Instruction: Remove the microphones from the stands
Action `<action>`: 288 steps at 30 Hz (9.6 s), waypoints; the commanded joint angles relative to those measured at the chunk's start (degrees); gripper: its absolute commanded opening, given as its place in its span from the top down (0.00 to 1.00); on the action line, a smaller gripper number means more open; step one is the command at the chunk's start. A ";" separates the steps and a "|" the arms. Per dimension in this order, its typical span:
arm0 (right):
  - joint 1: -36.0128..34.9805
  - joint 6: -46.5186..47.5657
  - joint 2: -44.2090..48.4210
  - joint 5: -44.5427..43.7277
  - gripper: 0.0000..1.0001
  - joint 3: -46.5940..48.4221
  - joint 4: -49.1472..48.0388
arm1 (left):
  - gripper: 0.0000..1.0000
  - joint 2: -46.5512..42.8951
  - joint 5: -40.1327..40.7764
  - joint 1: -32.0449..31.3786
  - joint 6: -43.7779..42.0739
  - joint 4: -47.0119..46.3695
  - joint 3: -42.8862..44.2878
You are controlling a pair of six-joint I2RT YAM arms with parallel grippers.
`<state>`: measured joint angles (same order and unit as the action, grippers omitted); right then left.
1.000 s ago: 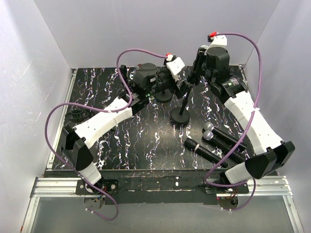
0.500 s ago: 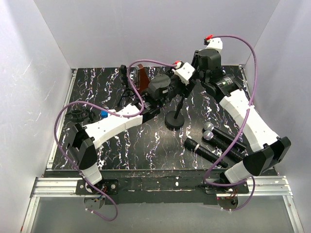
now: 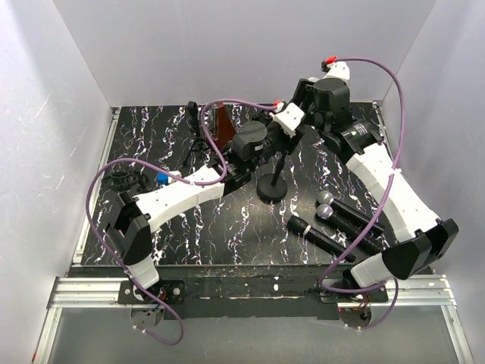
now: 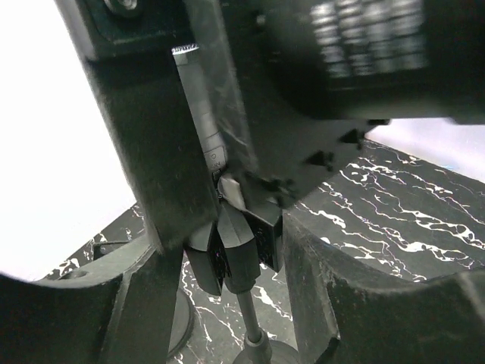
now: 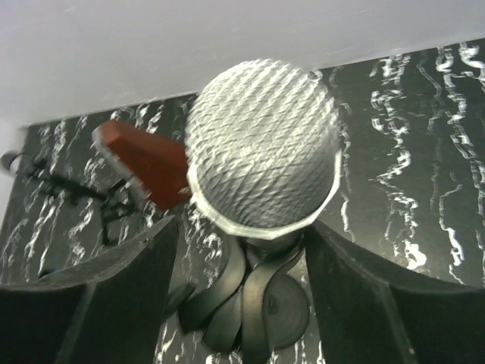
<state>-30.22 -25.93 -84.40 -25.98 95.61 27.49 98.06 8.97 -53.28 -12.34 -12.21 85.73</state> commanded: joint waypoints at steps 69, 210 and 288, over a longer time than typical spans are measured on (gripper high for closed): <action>-2.39 33.76 4.68 41.28 0.99 -10.89 -34.26 | 0.16 -8.85 -49.67 23.66 2.92 23.55 1.01; 39.35 65.20 -22.72 12.55 0.45 -9.57 -2.16 | 0.02 -7.36 -46.94 23.48 -0.75 36.02 8.75; 15.37 43.15 12.42 73.35 0.26 -36.20 -12.80 | 0.71 9.16 -53.71 22.78 -4.62 59.39 33.17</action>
<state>-11.77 12.80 -71.37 42.30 59.33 18.37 106.15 -42.81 -30.37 -16.86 40.51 114.17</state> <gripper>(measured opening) 0.741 0.494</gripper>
